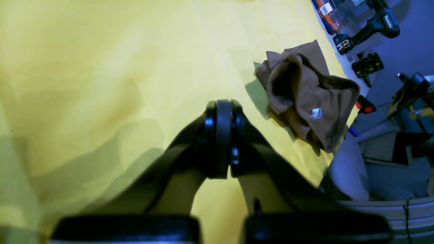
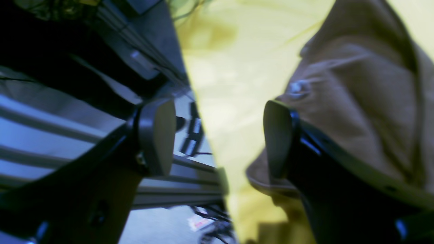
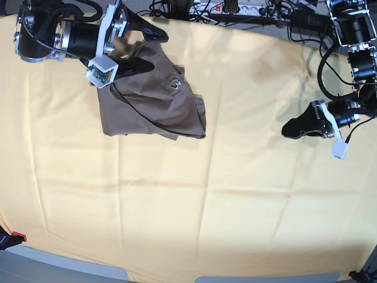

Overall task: Fold the T-shirt properly
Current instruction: 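Release the folded end and move the right gripper aside, then reach the left gripper to the folded bundle's edge and grasp it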

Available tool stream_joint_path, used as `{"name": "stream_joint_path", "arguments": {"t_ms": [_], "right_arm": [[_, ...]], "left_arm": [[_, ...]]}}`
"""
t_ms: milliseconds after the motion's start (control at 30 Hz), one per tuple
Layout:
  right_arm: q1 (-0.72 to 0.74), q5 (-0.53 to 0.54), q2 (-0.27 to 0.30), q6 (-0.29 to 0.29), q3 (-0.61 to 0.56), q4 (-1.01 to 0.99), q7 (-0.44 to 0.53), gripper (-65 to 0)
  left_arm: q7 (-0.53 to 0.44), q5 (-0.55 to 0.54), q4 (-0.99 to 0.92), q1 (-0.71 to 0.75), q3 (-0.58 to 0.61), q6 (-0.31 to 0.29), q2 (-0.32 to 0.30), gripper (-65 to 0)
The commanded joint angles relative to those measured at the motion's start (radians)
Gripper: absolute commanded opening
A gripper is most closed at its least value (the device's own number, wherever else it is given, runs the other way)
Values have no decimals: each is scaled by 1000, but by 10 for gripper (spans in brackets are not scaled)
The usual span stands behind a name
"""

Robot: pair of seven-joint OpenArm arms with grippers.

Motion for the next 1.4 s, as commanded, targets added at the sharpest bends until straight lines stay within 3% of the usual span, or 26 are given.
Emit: {"name": "stream_joint_path", "arguments": {"t_ms": [0,100,300,533,767,900,1033,1233,1333,1367], "right_arm": [[23,22,6,1,11,14,25,-280],[69,-11,6,1,39,14,25,-340],[74,-60,7,1,81,14,25,-338],[82,-116,61,1,108,14,25,-338],[82,-348,61,1,249,13,194,-337],[63,-377,61,1,312,3,206,-337],[43,-389,61,1,318,-29,206,-337],[42,-431,61,1,318,-111,206,-337],[41,-432,61,1,318,-122,205,-337],[40,-432,61,1,318,-122,205,-337]], "left_arm": [[-18,-25,18,-19,-7,-8,-20,-650],[-18,-25,18,-19,-8,-8,-23,-650],[-18,-25,18,-19,-7,-8,-26,-650],[-7,-25,42,-19,10,-8,-39,-650],[12,-25,318,-19,213,-8,-39,-650],[-15,-25,525,-23,377,-8,-39,-650],[-96,151,654,-51,573,-8,-39,-650],[-309,565,668,-179,916,-8,-39,-650],[-343,663,665,-243,1053,-8,-34,-650],[-338,677,665,-264,1093,-8,-30,-606]]}}
